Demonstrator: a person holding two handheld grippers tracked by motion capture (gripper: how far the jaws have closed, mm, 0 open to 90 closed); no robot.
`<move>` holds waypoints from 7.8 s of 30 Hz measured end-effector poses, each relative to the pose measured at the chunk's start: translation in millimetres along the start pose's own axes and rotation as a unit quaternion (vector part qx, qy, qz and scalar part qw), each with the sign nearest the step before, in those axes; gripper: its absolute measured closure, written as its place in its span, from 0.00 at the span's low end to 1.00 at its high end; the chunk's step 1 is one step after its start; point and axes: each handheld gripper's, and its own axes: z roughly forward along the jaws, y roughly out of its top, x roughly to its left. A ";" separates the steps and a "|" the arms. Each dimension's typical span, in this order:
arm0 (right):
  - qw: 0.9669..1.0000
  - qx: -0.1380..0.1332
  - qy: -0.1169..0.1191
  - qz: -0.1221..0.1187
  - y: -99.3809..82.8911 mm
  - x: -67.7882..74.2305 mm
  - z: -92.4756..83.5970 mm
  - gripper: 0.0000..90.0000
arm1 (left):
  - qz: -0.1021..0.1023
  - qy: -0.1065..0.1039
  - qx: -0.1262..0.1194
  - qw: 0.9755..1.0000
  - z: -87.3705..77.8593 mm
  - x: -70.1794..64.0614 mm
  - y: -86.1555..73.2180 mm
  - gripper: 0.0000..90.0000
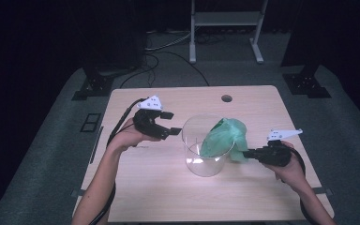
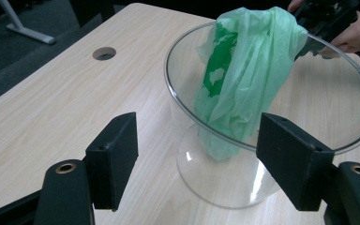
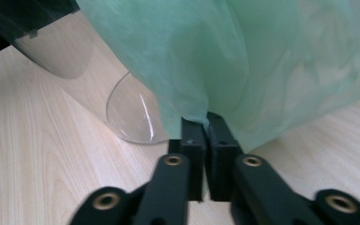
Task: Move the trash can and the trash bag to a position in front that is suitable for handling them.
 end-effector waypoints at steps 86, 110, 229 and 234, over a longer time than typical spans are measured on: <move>0.979 -0.025 0.039 -0.200 87.8 117.1 -7.8 0.56 | 0.022 -0.032 -0.007 0.999 -7.5 -19.7 -7.8 0.28; 0.975 0.047 -0.014 -0.217 113.8 120.5 -13.3 1.00 | 0.044 -0.047 -0.002 0.998 -16.7 -35.3 2.7 0.28; 0.993 0.059 -0.066 -0.079 135.8 44.2 -3.9 1.00 | 0.042 0.021 -0.024 0.999 -7.3 -26.2 70.3 1.00; 0.992 0.056 -0.073 -0.083 144.1 44.7 -12.1 1.00 | 0.037 0.030 -0.026 0.999 -16.3 -23.0 68.1 1.00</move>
